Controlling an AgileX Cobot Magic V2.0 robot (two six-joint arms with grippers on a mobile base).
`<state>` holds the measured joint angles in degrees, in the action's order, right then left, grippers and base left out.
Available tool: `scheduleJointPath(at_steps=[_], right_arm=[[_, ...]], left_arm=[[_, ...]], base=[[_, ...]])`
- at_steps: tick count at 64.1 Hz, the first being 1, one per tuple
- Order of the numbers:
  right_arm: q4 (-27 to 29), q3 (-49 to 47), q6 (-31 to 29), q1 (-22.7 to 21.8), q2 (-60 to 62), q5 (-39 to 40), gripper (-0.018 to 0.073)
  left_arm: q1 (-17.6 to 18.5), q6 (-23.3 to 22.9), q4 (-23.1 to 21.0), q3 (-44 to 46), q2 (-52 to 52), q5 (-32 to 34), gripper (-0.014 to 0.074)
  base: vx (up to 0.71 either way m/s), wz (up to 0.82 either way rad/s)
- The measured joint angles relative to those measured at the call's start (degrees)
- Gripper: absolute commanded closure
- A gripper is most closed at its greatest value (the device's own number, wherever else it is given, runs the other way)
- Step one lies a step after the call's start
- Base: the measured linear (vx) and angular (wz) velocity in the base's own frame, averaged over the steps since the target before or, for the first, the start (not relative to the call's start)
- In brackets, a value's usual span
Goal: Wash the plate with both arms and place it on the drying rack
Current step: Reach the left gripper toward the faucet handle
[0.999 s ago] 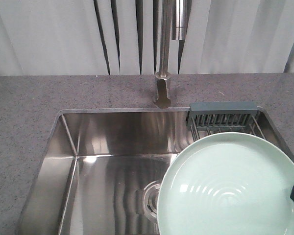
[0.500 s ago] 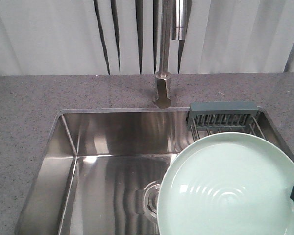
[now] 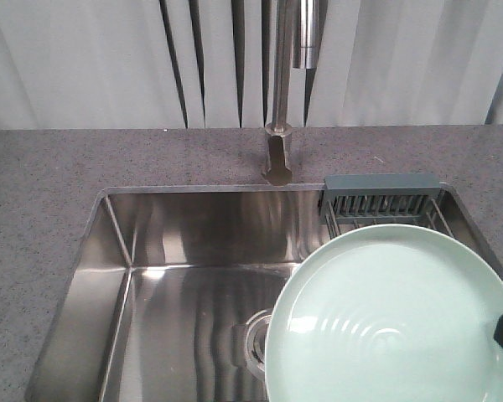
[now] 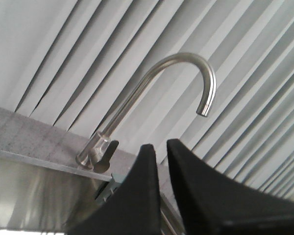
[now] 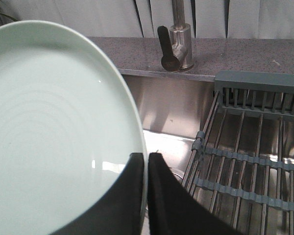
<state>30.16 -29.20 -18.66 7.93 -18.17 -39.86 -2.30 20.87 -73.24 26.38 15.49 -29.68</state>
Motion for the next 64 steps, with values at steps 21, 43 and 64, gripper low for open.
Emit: scheduleJointPath(at_steps=[21,43,64], right_arm=[[0.2,0.0,0.0,0.0,0.0,0.0,0.0561],[0.2,0.0,0.0,0.0,0.0,0.0,0.0561],[0.2,0.0,0.0,0.0,0.0,0.0,0.0561]], left_arm=[[0.0,21.1,-13.8,10.1,25.7,-13.1,0.0124],[1.1,35.1,-22.1,25.3,54.0,-23.5,0.0117],[9.8,39.5,-22.2,42.6,76.6,-23.1,0.0117]], base=[[0.0,0.0],[0.0,0.0],[0.0,0.0]])
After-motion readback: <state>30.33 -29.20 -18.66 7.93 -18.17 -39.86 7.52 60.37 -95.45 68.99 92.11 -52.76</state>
